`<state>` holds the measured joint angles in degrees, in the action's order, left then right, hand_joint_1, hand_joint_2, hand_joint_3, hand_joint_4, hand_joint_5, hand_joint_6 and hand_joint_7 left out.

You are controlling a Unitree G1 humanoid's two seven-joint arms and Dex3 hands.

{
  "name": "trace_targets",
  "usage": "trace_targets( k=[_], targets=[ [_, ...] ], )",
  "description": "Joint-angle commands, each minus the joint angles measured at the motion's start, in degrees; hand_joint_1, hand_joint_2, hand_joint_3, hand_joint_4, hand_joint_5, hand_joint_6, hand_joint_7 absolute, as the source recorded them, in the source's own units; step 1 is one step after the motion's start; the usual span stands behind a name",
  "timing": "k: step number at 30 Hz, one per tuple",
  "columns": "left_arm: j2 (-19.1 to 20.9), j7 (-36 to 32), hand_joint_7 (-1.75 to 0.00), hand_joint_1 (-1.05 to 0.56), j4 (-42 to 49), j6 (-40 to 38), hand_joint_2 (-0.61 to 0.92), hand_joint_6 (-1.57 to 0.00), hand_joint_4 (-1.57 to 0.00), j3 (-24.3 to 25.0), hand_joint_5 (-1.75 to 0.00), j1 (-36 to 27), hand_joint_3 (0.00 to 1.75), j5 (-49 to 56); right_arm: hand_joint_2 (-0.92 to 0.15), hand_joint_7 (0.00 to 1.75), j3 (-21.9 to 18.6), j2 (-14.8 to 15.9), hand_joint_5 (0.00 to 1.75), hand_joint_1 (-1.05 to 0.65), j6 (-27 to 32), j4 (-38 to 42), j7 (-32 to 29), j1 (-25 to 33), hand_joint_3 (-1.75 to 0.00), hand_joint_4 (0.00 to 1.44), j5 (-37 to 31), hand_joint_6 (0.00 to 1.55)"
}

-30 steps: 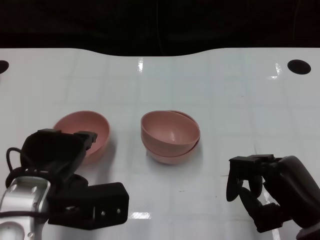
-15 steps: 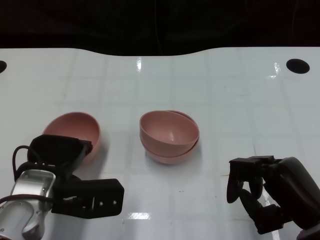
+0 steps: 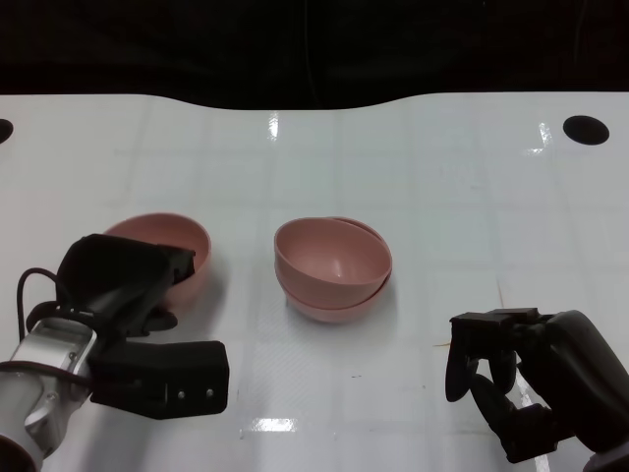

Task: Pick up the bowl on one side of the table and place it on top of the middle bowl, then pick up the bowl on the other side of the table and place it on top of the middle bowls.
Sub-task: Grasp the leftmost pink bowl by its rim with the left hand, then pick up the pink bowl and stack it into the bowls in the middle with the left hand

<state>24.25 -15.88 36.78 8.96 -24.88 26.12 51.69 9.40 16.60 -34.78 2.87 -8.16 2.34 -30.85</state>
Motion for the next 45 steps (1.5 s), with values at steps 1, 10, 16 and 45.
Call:
trace_targets(
  k=[1,10,16,45],
  targets=[
    [2.41,2.13,-1.67,-0.22,-3.59,-1.13,0.82,-0.66,-0.91,0.50,-1.75,1.23,0.35,-0.27,-0.12,1.54,-0.41,0.40,1.75,-0.12,0.14,-0.46,0.00,0.08,-1.66,0.97,0.52,0.85],
    [5.65,15.13,-1.75,-0.22,-15.60,-5.49,0.79,-0.63,-0.86,2.40,-1.75,0.36,0.38,-2.64,-0.12,1.54,-0.08,0.02,1.75,-0.11,0.21,-0.51,0.02,0.06,-1.66,0.97,0.51,0.85],
    [6.64,17.91,-1.67,-0.23,-21.25,-6.33,0.79,-0.66,-0.83,3.41,-1.75,-0.07,0.42,-2.87,-0.12,1.54,-0.19,0.17,1.75,-0.12,0.12,-0.45,0.07,-0.01,-1.67,0.97,0.59,0.85],
    [-0.02,18.21,-1.75,-0.26,-23.42,8.70,0.47,-0.73,-0.93,3.07,-1.75,7.81,1.07,-10.29,-0.11,1.54,0.72,-0.55,1.75,-0.12,1.66,-2.26,1.17,0.82,-1.66,0.97,0.15,0.85]
  ],
)
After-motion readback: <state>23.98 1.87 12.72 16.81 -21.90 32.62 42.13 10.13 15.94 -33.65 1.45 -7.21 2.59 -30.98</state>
